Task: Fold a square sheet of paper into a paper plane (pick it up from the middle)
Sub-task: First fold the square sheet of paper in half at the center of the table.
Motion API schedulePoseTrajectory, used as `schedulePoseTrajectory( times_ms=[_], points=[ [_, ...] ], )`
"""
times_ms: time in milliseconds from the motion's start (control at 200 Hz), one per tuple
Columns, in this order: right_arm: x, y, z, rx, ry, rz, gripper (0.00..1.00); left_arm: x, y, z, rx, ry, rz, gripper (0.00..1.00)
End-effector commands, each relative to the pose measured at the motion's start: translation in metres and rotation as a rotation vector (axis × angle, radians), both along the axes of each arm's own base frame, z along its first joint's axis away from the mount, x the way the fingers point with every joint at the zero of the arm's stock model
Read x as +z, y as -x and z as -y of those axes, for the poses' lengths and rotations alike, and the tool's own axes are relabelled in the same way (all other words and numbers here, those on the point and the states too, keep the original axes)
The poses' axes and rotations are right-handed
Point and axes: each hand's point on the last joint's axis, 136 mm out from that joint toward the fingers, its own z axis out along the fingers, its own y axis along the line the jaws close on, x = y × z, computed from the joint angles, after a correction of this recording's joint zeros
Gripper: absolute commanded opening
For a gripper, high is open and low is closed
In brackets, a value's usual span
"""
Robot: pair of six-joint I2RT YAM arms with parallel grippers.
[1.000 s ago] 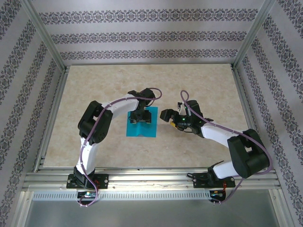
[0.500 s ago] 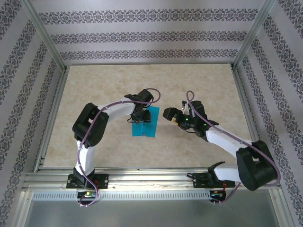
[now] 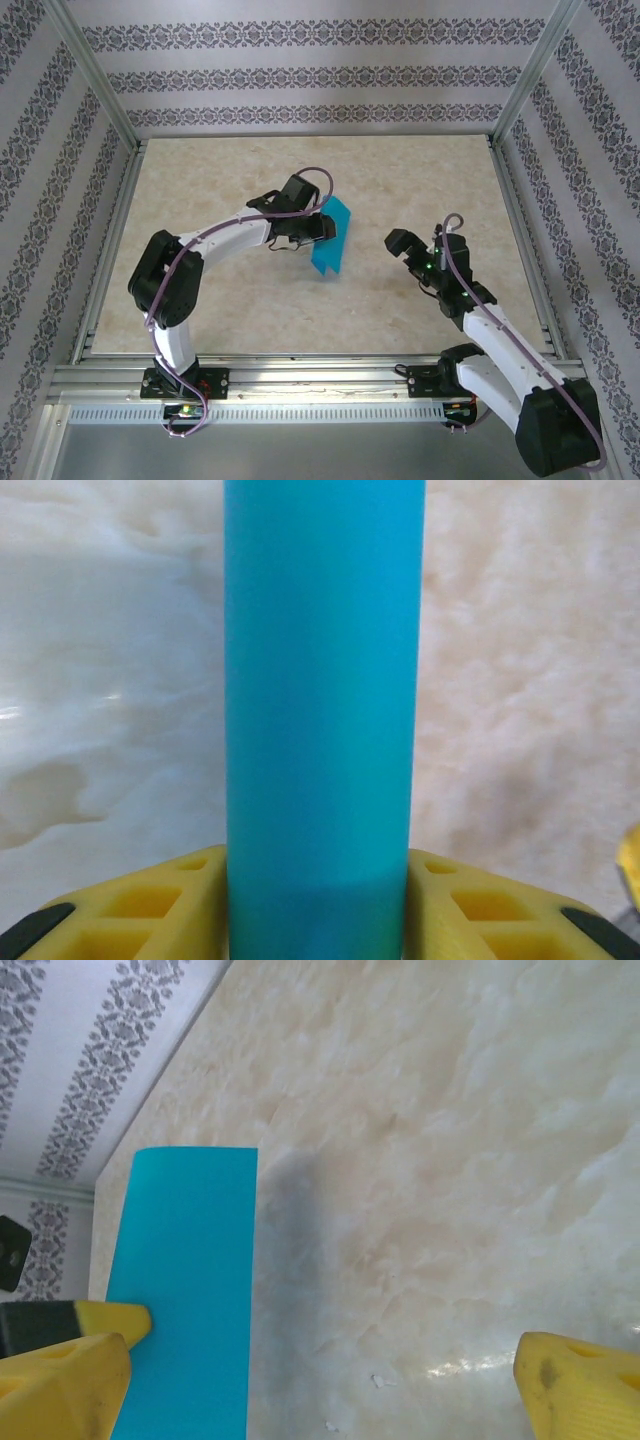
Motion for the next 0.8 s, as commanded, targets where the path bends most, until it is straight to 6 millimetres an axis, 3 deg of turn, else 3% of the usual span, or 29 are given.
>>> schedulePoseTrajectory(
  times_ms=[0, 190, 515, 794],
  points=[
    [-0.004, 0.003, 0.004, 0.006, -0.004, -0.007, 0.98, 0.021, -0.003, 0.025, -0.008, 0.202, -0.008, 0.45],
    [-0.010, 0.000, -0.009, 0.072, -0.061, -0.056, 0.98, 0.013, -0.002, 0.030, 0.022, 0.285, -0.021, 0.45],
    [-0.023, -0.007, -0.034, 0.192, -0.130, -0.158, 0.98, -0.032, 0.010, 0.010, 0.119, 0.228, -0.091, 0.44],
    [-0.027, -0.007, -0.072, 0.352, -0.173, -0.217, 0.85, -0.062, 0.020, -0.012, 0.252, 0.204, -0.121, 0.40]
  ],
)
